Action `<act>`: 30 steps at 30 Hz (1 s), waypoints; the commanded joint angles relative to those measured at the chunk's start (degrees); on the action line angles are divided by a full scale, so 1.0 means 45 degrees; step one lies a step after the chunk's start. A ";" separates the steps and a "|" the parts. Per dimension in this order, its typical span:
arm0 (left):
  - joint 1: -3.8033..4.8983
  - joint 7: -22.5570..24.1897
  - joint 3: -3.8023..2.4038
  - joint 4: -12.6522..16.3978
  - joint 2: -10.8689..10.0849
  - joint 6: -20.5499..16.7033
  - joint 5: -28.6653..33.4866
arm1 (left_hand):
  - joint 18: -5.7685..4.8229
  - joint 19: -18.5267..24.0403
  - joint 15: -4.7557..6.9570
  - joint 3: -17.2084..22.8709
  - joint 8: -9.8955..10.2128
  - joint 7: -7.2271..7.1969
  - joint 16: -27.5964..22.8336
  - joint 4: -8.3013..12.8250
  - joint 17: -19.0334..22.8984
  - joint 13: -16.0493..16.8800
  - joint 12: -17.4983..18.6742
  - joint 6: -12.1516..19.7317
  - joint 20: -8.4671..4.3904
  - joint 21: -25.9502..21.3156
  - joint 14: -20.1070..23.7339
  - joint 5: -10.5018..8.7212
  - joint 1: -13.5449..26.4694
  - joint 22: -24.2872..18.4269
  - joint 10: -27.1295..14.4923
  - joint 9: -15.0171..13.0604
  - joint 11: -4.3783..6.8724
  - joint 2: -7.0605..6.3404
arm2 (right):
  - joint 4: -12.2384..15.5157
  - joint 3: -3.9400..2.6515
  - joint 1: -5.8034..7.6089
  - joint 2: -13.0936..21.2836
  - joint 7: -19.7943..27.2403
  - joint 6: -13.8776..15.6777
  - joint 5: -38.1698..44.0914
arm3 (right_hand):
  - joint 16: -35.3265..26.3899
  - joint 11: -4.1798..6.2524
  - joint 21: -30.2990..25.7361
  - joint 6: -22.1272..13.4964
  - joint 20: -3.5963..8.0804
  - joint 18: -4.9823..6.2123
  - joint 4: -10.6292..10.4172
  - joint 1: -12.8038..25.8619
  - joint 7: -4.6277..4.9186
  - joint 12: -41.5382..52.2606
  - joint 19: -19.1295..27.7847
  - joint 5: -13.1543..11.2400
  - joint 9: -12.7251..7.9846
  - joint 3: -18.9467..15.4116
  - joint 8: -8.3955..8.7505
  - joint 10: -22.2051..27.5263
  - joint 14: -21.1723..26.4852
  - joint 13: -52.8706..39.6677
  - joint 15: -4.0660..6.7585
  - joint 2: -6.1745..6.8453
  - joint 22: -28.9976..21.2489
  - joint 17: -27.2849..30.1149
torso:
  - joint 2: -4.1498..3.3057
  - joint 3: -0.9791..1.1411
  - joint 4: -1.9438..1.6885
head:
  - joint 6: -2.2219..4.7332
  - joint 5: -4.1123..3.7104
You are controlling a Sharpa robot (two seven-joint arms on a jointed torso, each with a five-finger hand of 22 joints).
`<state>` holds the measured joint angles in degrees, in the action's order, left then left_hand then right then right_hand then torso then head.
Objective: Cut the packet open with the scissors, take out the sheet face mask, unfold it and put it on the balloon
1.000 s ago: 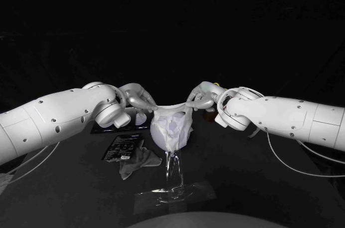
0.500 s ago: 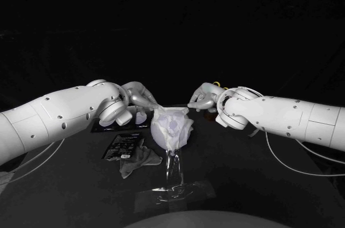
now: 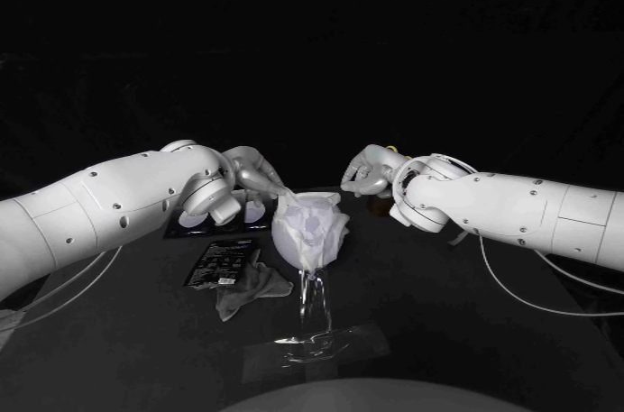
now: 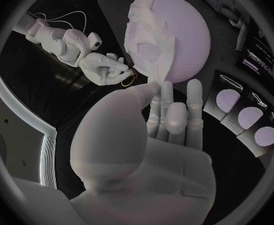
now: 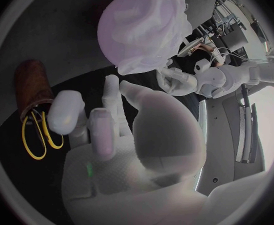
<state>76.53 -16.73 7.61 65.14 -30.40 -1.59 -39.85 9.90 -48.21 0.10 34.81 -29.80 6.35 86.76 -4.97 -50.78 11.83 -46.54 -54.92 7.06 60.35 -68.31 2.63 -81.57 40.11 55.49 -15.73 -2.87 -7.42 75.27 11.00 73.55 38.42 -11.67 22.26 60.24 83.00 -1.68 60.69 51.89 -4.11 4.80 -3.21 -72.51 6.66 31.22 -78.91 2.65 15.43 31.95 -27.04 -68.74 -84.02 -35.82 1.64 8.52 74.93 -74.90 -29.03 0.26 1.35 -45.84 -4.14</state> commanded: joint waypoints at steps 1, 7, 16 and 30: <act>0.0018 -0.0237 -0.0015 -0.0061 0.0035 0.0352 0.0010 | 0.0134 -0.0031 -0.0011 0.0065 0.0033 0.0068 0.0067 0.0015 -0.0009 0.0012 -0.0069 0.0072 -0.0093 0.0074 -0.0068 0.0040 0.0026 0.0024 -0.0084 -0.1858 0.0004 -0.0093 | 0.0048 -0.0006 0.0002 0.0068 0.1982 0.0755 0.1364 | 0.0150 -0.0023 0.0321 0.0164 -0.0004 0.0070 0.0225 -0.0252 -0.0012 0.0362 -0.0204 0.0068 -0.0048 -0.0043 0.0077 -0.0270 -0.0673 -0.0235 0.0101 0.0113 0.1843 -0.0951 | 0.0011 -0.0004 -0.0009 | -0.0021 -0.0016; 0.0016 -0.0383 -0.0012 -0.0151 0.0018 0.0452 -0.0118 | 0.0134 -0.0025 -0.0013 0.0077 0.0046 0.0076 0.0078 0.0033 -0.0034 0.0015 -0.0076 0.0095 -0.0095 0.0088 -0.0083 0.0042 0.0021 0.0034 -0.0094 -0.1870 0.0004 -0.0099 | 0.0080 -0.0006 -0.0065 0.0168 0.3220 0.1087 0.2819 | 0.0575 -0.0045 0.1097 0.0274 -0.0012 -0.0069 0.0412 -0.0330 0.0043 0.3083 -0.0490 0.0139 -0.0293 -0.0319 0.0456 -0.0869 -0.0871 -0.2742 0.0067 0.0415 0.2034 -0.1606 | -0.0009 -0.0007 -0.0018 | -0.0016 -0.0015; 0.0002 -0.0468 -0.0003 -0.0289 0.0076 0.0386 -0.0195 | 0.0135 -0.0019 -0.0012 0.0114 0.0052 0.0080 0.0098 0.0069 -0.0104 0.0022 -0.0093 0.0101 -0.0101 0.0115 -0.0124 0.0042 -0.0004 0.0050 -0.0100 -0.1892 0.0006 -0.0091 | -0.0192 -0.0005 -0.0257 0.0030 0.3911 0.1513 0.4371 | 0.1087 -0.0112 0.1778 0.0472 -0.0066 -0.0180 0.0624 -0.0557 0.0104 0.5720 -0.0702 0.0258 -0.0542 -0.0307 0.0870 -0.1388 -0.1095 -0.5241 0.0002 0.0453 0.2184 -0.2468 | -0.0066 -0.0016 -0.0019 | -0.0023 0.0007; 0.0001 -0.0470 -0.0006 -0.0277 0.0062 0.0292 -0.0209 | 0.0136 -0.0016 -0.0013 0.0149 0.0049 0.0081 0.0129 0.0095 -0.0232 0.0036 -0.0126 0.0085 -0.0108 0.0152 -0.0202 0.0040 -0.0007 0.0072 -0.0086 -0.1921 0.0002 -0.0085 | -0.0794 -0.0006 -0.0482 -0.0214 0.3853 0.1580 0.5821 | 0.1445 -0.0144 0.2403 0.0747 -0.0113 -0.0279 0.0836 -0.0664 0.0113 0.7904 -0.0888 0.0216 -0.0694 -0.0367 0.1144 -0.2044 -0.1270 -0.7298 -0.0042 0.0481 0.2317 -0.3135 | -0.0292 -0.0023 -0.0053 | 0.0040 0.0047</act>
<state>76.48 -18.76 7.65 63.79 -30.23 -0.53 -40.52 9.73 -48.21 0.10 35.20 -29.45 6.45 87.02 -4.57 -51.77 11.92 -46.77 -54.62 7.07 60.92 -68.71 2.61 -81.25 40.39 55.47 -17.33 -2.89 -7.73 71.59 10.99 71.44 37.48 4.71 28.94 82.75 89.14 -2.35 71.33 54.98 -4.64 3.93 0.29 -75.18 7.25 66.59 -82.50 3.45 12.36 30.33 -22.10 -77.59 -84.02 -68.47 1.63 10.63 74.91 -74.91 -30.05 0.17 1.10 -45.74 -3.97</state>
